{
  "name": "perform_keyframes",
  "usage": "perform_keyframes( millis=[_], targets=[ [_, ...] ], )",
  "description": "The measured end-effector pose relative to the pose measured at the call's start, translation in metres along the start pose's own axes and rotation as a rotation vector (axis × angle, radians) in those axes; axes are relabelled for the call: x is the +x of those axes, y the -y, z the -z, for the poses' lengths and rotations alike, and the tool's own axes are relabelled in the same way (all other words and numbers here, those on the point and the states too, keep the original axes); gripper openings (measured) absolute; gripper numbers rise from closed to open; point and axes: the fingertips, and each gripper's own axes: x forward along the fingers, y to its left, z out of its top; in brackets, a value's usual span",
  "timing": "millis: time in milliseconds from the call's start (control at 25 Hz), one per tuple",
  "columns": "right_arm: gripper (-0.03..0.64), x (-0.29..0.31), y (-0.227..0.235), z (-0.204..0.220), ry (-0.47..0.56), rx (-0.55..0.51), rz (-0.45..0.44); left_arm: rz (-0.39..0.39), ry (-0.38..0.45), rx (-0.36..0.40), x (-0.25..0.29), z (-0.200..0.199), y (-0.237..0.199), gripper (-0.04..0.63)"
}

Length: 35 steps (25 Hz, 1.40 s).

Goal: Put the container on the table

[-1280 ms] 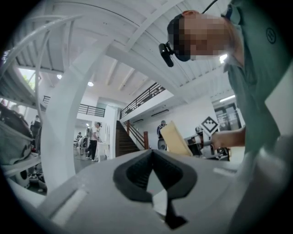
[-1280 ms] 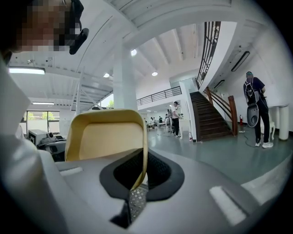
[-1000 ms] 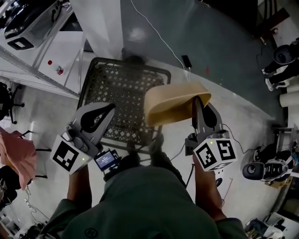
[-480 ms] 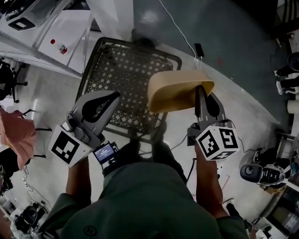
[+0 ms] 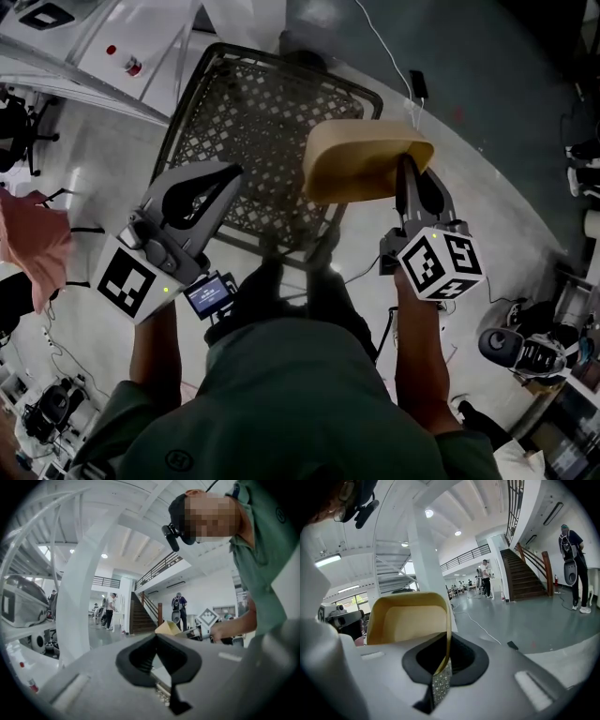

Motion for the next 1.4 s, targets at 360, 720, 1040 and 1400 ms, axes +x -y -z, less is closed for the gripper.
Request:
perform_keyframes(
  millis=[360,720,1040,1400],
  targets=[
    [0.008,0.028,0.019,0.043,-0.085,0.020,0.002,-0.014,-0.018,-0.021,0.006,0.020,-0.001,0.002],
    [0.008,0.061,0.035,0.084,-0.162,0.040,0.015,-0.013,-0.043,-0.047,0.014,0.042,-0.008,0.002],
    [0.008,0.090,0.051,0.132,-0.249,0.065,0.023,-0.012,-0.079,-0.085,0.021,0.067,-0.011,0.002],
    [0.008,0.121,0.071,0.172,-0.308,0.090,0.050,-0.004,-0.104,-0.112,0.030,0.093,-0.017,0.002]
  ],
)
